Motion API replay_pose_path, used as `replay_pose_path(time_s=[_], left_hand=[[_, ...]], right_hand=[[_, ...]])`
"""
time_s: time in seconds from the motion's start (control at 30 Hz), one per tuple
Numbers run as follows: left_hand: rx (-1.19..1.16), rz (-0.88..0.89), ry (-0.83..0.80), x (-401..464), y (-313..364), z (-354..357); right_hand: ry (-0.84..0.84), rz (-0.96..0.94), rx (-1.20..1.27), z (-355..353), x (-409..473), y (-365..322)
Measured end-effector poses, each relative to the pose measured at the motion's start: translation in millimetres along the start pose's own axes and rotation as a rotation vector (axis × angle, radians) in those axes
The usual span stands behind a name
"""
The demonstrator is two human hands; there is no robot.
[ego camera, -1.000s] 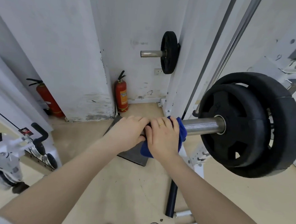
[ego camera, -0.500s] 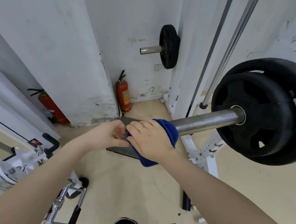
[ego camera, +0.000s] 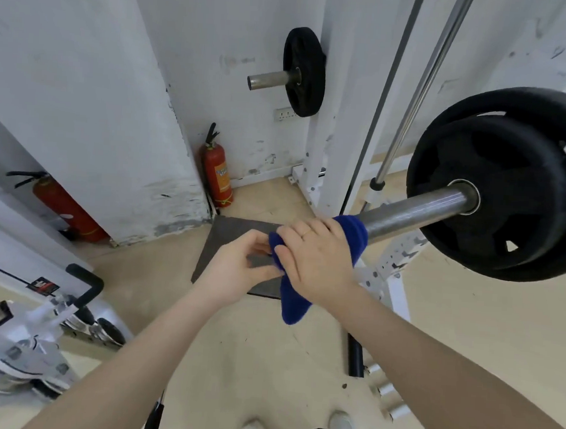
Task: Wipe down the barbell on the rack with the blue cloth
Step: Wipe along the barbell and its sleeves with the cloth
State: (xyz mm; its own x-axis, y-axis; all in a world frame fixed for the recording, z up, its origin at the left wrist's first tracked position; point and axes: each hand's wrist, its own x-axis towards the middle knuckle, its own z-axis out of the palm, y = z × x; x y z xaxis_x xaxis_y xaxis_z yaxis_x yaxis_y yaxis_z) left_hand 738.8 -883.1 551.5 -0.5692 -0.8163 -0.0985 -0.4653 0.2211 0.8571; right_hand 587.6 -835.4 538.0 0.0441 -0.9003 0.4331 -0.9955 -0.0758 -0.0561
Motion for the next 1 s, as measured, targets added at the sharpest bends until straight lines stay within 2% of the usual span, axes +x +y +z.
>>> replay_pose_path(time_s=[0.1, 0.2, 0.27, 0.33, 0.53, 0.6, 0.67, 0.7, 0.8, 0.87, 1.0], left_hand=[[0.011, 0.036, -0.003, 1, -4, 1], [0.037, 0.058, 0.003, 2, -6, 2], [0.041, 0.052, -0.004, 4, -6, 1], [0.049, 0.044, -0.013, 4, -6, 0], [0.040, 0.008, 0.011, 3, -6, 2], [0.025, -0.014, 0.015, 4, -6, 3], [0.023, -0.030, 0.017, 5, -4, 3], [0.023, -0.035, 0.014, 5, -3, 3], [0.003, -0.035, 0.004, 6, 0, 2], [0.001, -0.040, 0.007, 5, 0, 3], [-0.077, -0.103, 0.017, 5, 2, 6]], right_hand=[[0.059, -0.139, -0.011, 8, -2, 1], [0.018, -0.159, -0.023, 2, 8, 7], [-0.111, -0.113, -0.010, -8, 21, 5], [-0.320, -0.060, 0.038, -14, 35, 4], [-0.807, 0.095, 0.174, -12, 74, 14], [-0.888, 0.169, 0.243, -12, 79, 15], [-0.837, 0.146, 0.223, -17, 77, 14], [-0.738, 0.088, 0.168, -19, 70, 11], [-0.174, -0.056, 0.024, -13, 27, 10], [0.086, -0.095, -0.014, 5, -8, 19], [0.182, -0.233, -0.081, 26, -28, 44]])
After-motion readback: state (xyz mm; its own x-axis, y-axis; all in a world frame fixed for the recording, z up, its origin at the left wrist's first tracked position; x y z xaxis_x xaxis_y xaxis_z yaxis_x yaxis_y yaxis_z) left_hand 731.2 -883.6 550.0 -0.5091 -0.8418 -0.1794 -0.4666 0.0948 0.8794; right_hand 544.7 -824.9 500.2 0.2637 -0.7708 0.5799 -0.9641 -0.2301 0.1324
